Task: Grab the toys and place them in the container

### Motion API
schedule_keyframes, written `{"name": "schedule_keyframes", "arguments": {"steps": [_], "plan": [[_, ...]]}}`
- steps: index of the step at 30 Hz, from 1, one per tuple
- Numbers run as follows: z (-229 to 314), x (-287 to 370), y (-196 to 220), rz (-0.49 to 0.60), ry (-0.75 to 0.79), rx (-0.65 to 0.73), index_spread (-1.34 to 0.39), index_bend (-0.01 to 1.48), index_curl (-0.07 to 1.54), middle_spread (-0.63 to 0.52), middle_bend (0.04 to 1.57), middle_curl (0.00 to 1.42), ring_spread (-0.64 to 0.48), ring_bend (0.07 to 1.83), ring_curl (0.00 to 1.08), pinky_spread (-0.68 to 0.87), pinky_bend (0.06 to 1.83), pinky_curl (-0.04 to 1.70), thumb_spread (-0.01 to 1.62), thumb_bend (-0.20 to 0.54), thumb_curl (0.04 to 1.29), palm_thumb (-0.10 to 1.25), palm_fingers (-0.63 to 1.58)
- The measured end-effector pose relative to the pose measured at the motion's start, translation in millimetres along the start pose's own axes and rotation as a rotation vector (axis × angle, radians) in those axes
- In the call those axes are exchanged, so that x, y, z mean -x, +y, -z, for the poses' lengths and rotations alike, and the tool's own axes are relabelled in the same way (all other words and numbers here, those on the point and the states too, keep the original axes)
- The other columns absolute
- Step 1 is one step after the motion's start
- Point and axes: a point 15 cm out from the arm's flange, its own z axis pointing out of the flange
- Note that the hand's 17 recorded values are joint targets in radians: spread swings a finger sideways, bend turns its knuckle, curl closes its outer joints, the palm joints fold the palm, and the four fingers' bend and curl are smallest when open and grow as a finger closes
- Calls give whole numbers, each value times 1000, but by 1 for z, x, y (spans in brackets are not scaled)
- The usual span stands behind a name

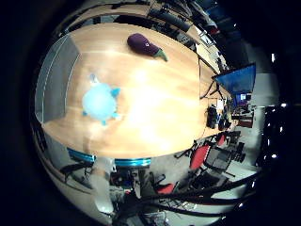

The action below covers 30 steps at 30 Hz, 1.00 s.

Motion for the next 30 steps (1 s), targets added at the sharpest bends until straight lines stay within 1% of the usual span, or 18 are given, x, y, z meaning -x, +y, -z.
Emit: {"name": "schedule_keyframes", "arguments": {"steps": [6, 11, 18, 25, 30], "plan": [[4, -6, 4, 15, 33, 4, -465, 161, 279, -128, 224, 355, -12, 400, 231, 411, 326, 279, 1099, -17, 259, 268, 299], [1, -12, 8, 13, 56, 21, -461, 156, 275, -127, 207, 352, -12, 405, 232, 414, 362, 286, 1083, -19, 269, 301, 296], [-41, -15, 29, -2, 28, 122, -457, 149, 267, -126, 200, 353, -17, 414, 234, 415, 400, 295, 1069, -21, 274, 328, 276], [-47, -27, 23, 3, 80, 110, -450, 144, 256, -124, 192, 350, -13, 428, 238, 427, 458, 305, 1033, -27, 279, 341, 242], [-75, -22, 16, 23, 80, 126, -447, 144, 251, -123, 198, 348, -13, 441, 240, 433, 493, 310, 1016, -24, 283, 354, 229]]}}
